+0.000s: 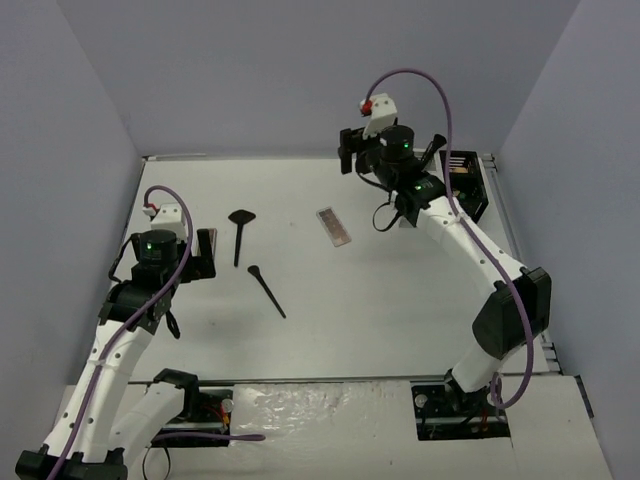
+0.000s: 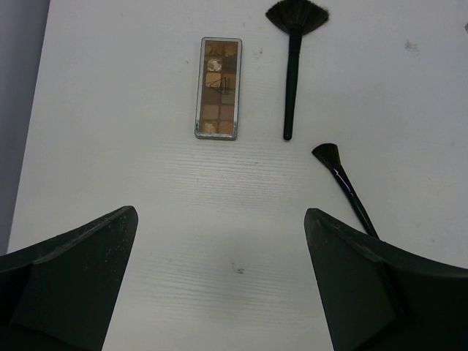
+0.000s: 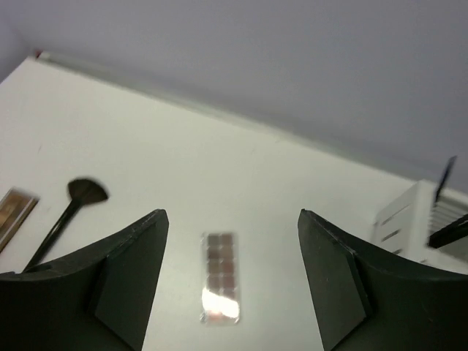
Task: Organize the makeup
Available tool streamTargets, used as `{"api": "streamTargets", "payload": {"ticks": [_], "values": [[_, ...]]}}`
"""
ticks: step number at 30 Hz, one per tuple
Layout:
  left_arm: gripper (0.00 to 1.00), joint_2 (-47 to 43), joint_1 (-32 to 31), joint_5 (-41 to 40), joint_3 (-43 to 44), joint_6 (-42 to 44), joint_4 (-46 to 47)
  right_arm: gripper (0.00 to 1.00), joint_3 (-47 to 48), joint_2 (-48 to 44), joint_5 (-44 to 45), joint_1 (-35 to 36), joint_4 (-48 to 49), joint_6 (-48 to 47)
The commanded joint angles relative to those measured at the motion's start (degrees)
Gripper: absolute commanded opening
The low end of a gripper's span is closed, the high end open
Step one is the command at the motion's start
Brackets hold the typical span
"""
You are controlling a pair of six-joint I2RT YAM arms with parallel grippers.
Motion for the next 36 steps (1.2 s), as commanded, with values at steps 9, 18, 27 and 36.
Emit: {"api": "streamTargets", "payload": {"ticks": [9, 18, 27, 36], "values": [[0.97, -2.9, 0.7, -3.5, 1.4, -1.0, 2.5, 0.73, -3.8, 10.9, 3.3, 21.8, -16.2, 9.7], [0.97, -3.2, 0.9, -4.6, 1.0, -1.2, 2.9, 0.62, 4.6, 23.8, 3.2, 27.2, -20.0, 11.8], [0.97, -2.8, 0.9, -4.1, 1.0, -1.2, 3.1, 0.55, 9.2, 28.8, 2.3, 31.1, -20.0, 11.9], [0.97, -2.8, 0.9, -4.0, 1.0, -1.2, 3.0, 0.51, 11.2, 31.3, 1.9, 32.1, -20.0, 12.2]]}}
